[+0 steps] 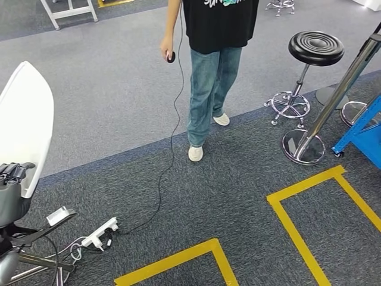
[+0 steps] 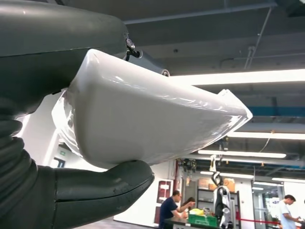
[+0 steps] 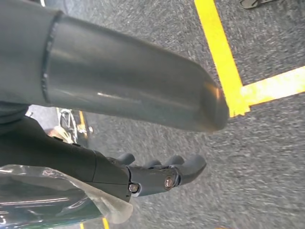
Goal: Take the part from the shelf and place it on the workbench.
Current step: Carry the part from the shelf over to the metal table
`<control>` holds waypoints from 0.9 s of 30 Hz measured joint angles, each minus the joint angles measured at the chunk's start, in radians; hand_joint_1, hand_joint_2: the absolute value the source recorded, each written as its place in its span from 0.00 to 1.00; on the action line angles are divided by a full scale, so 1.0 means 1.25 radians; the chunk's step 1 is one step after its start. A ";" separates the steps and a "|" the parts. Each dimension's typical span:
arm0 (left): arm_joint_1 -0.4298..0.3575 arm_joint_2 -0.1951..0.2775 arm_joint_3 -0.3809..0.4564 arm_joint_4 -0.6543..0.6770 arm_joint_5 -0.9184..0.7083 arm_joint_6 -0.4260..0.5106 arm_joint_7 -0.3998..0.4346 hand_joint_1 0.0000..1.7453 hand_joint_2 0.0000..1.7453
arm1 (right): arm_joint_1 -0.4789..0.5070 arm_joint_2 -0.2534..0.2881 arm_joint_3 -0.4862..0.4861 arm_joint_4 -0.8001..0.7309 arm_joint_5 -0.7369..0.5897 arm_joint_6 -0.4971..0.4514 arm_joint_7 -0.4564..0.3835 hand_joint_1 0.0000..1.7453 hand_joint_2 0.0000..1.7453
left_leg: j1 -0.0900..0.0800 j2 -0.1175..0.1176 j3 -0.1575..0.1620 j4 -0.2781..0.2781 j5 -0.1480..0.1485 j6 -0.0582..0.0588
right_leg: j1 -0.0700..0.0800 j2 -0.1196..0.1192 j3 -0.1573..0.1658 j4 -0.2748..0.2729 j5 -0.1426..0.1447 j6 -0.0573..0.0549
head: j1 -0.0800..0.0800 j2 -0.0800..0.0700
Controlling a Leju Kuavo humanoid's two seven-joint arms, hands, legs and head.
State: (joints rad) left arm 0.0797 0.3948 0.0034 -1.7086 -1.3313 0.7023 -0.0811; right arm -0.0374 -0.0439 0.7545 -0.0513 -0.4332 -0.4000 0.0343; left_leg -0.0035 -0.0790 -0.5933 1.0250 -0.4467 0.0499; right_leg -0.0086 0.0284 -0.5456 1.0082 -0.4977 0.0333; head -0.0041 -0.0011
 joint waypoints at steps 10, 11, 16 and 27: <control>-0.014 0.000 -0.019 0.001 0.005 0.000 0.004 1.00 1.00 | 0.002 0.003 0.026 -0.002 0.005 -0.010 0.007 0.00 0.00 | 0.005 0.003 0.001 0.001 -0.007 -0.029 | 0.004 0.002 -0.003 0.011 -0.007 -0.011 | 0.000 0.000; -0.015 0.000 -0.020 0.002 0.005 0.000 0.004 1.00 1.00 | 0.002 0.003 0.028 -0.002 0.006 -0.010 0.007 0.00 0.00 | 0.005 0.003 0.001 0.002 -0.007 -0.030 | 0.004 0.002 -0.003 0.011 -0.008 -0.011 | 0.000 0.000; -0.019 0.001 -0.024 0.006 0.006 0.000 0.008 1.00 1.00 | 0.002 0.004 0.035 -0.002 0.007 -0.009 0.014 0.00 0.00 | 0.003 0.003 0.000 0.003 -0.009 -0.025 | 0.002 0.002 0.000 0.004 -0.006 -0.005 | 0.000 0.000; -0.028 0.008 -0.033 0.009 0.008 0.000 0.020 1.00 1.00 | 0.003 0.008 0.044 -0.006 -0.021 -0.013 0.002 0.00 0.00 | 0.024 0.010 0.021 -0.023 -0.002 -0.028 | -0.025 -0.011 -0.056 0.097 -0.026 0.044 | 0.008 0.000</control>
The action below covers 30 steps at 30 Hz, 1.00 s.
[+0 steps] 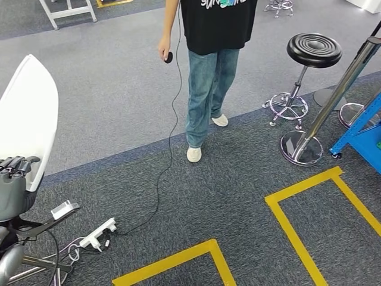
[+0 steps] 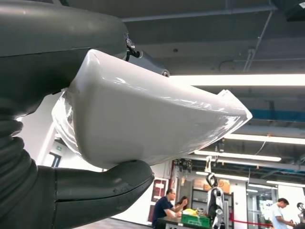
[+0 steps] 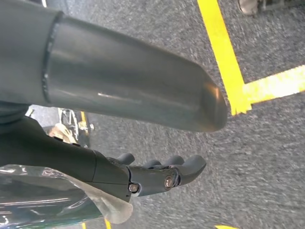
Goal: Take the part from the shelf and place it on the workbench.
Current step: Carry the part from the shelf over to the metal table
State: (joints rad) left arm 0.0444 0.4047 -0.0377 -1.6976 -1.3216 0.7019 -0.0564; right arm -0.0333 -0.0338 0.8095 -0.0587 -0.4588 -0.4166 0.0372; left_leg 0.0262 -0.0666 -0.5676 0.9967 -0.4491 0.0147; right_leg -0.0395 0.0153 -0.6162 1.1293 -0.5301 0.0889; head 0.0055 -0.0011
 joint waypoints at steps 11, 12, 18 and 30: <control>0.001 0.010 -0.003 0.001 0.001 0.001 0.002 1.00 1.00 | 0.003 0.009 0.000 -0.004 -0.001 -0.002 -0.003 0.00 0.00 | 0.000 0.046 -0.114 0.247 -0.121 -0.022 | 0.011 -0.009 0.033 -0.054 0.012 -0.057 | -0.007 0.000; 0.002 0.010 -0.003 0.001 0.001 0.001 0.002 1.00 1.00 | 0.003 0.009 0.000 -0.004 -0.001 -0.002 -0.003 0.00 0.00 | -0.001 0.046 -0.129 0.279 -0.127 -0.019 | 0.014 -0.013 0.033 -0.054 0.011 -0.058 | -0.007 0.000; 0.001 0.015 -0.003 0.002 -0.001 0.001 0.003 1.00 1.00 | 0.000 0.009 0.001 -0.004 0.005 0.001 -0.002 0.00 0.00 | -0.019 0.052 -0.035 0.071 -0.023 0.004 | 0.021 -0.024 0.039 -0.056 0.007 -0.054 | -0.007 0.000; -0.009 0.021 -0.006 0.002 -0.001 0.001 0.015 1.00 1.00 | -0.001 0.006 0.020 -0.005 0.004 0.001 0.005 0.00 0.00 | -0.025 -0.009 -0.023 0.031 -0.010 0.022 | 0.024 -0.004 -0.046 0.082 -0.026 -0.041 | 0.001 0.000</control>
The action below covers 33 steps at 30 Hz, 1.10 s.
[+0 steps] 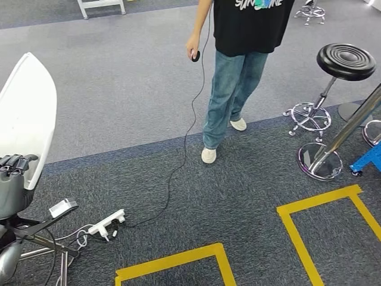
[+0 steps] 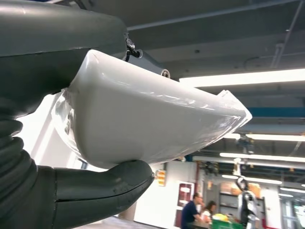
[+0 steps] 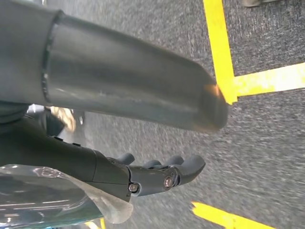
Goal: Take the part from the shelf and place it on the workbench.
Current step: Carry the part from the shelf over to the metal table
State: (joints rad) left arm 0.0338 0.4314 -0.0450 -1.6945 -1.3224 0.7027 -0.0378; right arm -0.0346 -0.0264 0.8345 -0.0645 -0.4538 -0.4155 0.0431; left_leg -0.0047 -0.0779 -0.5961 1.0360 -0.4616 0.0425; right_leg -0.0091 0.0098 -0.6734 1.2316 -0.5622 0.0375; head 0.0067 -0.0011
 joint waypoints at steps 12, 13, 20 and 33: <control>-0.002 0.006 0.001 0.001 0.002 0.000 0.001 1.00 1.00 | 0.001 -0.007 0.009 -0.002 -0.007 0.000 0.002 0.00 0.00 | 0.013 0.051 -0.102 0.192 -0.085 -0.043 | -0.002 -0.026 0.108 -0.187 0.055 -0.029 | -0.011 0.000; -0.001 0.005 0.001 0.001 0.002 0.000 0.001 1.00 1.00 | 0.001 -0.007 0.010 -0.002 -0.008 0.000 0.002 0.00 0.00 | 0.016 0.054 -0.112 0.210 -0.085 -0.046 | -0.002 -0.037 0.109 -0.187 0.053 -0.028 | -0.011 0.000; -0.001 0.011 0.001 0.003 0.004 0.000 0.011 1.00 1.00 | -0.003 -0.007 0.019 -0.002 -0.011 -0.001 0.002 0.00 0.00 | 0.010 0.105 -0.008 0.000 0.004 -0.034 | 0.004 -0.103 0.129 -0.187 0.033 -0.002 | -0.011 0.000; -0.004 0.019 0.001 0.003 0.008 0.000 0.013 1.00 1.00 | -0.002 -0.007 0.025 -0.004 -0.013 0.000 0.004 0.00 0.00 | 0.003 -0.021 -0.003 -0.004 0.004 -0.004 | -0.002 0.047 0.067 -0.134 0.049 -0.009 | -0.007 0.000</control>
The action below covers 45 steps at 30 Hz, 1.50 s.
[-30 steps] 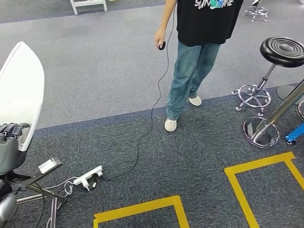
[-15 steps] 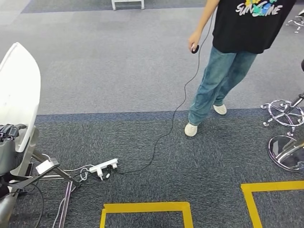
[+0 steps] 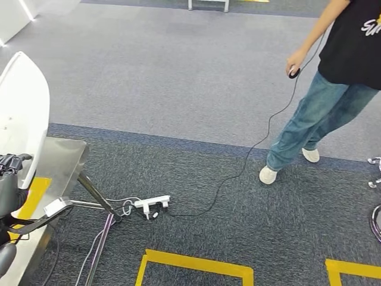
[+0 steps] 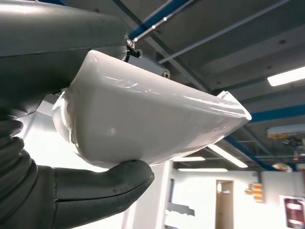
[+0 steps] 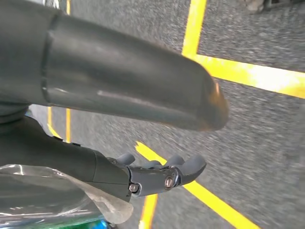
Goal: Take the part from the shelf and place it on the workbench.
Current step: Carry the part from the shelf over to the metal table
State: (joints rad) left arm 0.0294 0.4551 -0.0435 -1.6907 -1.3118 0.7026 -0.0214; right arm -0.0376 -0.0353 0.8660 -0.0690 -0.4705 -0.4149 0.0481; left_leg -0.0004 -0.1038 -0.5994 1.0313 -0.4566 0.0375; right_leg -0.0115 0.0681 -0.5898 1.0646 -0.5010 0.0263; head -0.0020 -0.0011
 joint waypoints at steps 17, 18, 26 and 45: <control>-0.002 0.002 0.000 0.001 0.003 0.000 -0.003 1.00 1.00 | 0.001 0.000 0.010 -0.002 0.000 0.003 0.007 0.00 0.00 | 0.001 0.142 -0.001 -0.004 0.002 -0.032 | 0.011 -0.131 0.057 -0.057 -0.011 -0.005 | -0.008 0.000; -0.001 0.002 0.000 0.001 0.003 0.000 -0.003 1.00 1.00 | 0.000 0.000 0.012 -0.002 0.000 0.003 0.008 0.00 0.00 | -0.002 0.138 -0.001 -0.006 0.000 -0.026 | 0.013 -0.140 0.059 -0.058 -0.014 -0.001 | -0.008 0.000; -0.002 -0.001 0.000 0.001 0.003 0.000 -0.003 1.00 1.00 | -0.001 0.000 0.016 -0.004 -0.002 0.003 0.009 0.00 0.00 | 0.003 0.065 0.004 -0.015 0.005 0.002 | 0.004 -0.056 -0.070 0.188 -0.119 0.016 | -0.003 0.000; 0.001 0.001 -0.002 0.005 -0.005 0.000 0.007 1.00 1.00 | 0.002 0.001 0.017 -0.004 -0.014 -0.038 0.010 0.00 0.00 | 0.006 0.104 -0.033 0.080 -0.024 -0.040 | 0.003 -0.105 0.048 -0.056 -0.004 -0.016 | -0.012 0.000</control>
State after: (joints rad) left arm 0.0303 0.4564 -0.0463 -1.6842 -1.3176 0.7023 -0.0124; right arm -0.0350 -0.0346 0.8869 -0.0738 -0.4880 -0.4626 0.0603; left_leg 0.0073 0.0257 -0.6405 1.1314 -0.4870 -0.0129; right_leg -0.0075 -0.0636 -0.5303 0.9942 -0.5063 0.0067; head -0.0167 -0.0011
